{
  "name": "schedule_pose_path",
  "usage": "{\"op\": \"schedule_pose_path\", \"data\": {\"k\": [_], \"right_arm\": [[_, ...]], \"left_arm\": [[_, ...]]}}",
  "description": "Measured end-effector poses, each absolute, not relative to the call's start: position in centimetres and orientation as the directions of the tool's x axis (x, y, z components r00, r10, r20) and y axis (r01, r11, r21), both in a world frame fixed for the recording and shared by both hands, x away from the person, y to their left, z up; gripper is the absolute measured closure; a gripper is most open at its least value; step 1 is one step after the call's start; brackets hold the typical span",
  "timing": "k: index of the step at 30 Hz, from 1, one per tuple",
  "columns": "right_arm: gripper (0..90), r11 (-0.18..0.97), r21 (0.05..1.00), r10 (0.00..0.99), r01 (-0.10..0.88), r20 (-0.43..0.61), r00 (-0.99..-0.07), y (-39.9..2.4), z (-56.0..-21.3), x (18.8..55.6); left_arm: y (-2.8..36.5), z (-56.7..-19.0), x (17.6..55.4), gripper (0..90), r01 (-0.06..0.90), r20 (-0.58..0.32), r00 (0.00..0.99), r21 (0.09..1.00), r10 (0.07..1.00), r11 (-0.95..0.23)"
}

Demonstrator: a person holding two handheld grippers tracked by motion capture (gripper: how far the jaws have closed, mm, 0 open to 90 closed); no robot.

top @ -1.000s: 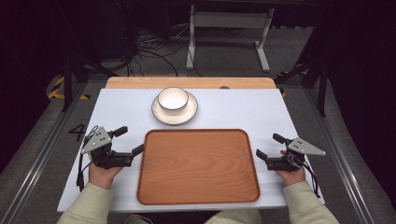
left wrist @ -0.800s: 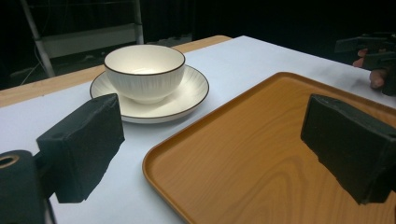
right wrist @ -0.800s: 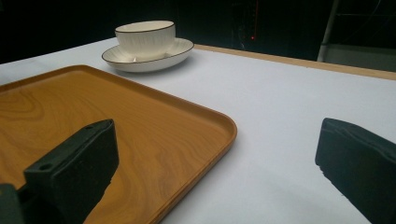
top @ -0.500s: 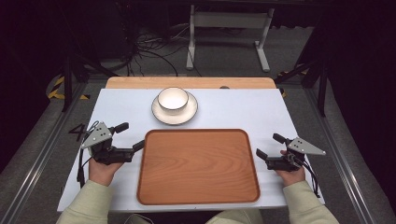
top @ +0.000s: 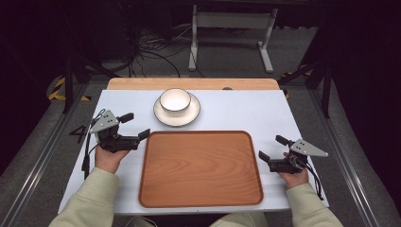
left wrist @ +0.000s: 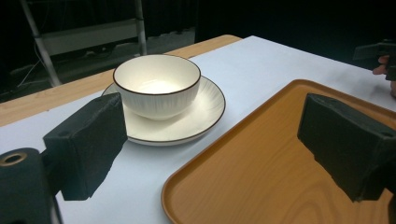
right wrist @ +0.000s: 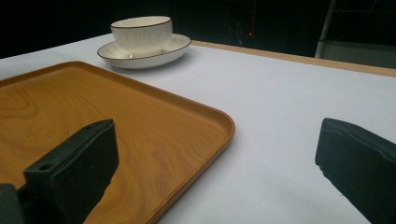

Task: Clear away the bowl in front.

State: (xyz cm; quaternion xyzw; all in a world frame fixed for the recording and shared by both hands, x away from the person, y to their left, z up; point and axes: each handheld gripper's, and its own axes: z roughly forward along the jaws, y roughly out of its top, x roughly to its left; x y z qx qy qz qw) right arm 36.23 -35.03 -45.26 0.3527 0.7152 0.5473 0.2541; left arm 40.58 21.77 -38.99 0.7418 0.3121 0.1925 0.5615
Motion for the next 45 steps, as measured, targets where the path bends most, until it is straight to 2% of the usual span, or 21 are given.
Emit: {"op": "schedule_pose_path", "data": {"k": [28,38,45], "right_arm": [[0.2,0.153,0.959,0.789,0.238,0.026,-0.614,-35.1,-45.3,36.3],[2.0,0.171,0.962,0.786,0.211,-0.004,-0.619,-34.9,-45.2,36.2],[1.6,0.157,0.957,0.795,0.243,0.024,-0.607,-35.0,-45.3,36.3]], "left_arm": [[19.9,-36.8,46.4,7.6,0.277,-0.082,0.728,0.943,0.681,-0.183],[19.4,-36.3,47.9,7.9,0.296,-0.085,0.719,0.935,0.690,-0.193],[18.7,-35.9,48.7,7.6,0.285,-0.067,0.727,0.935,0.683,-0.211]]}}
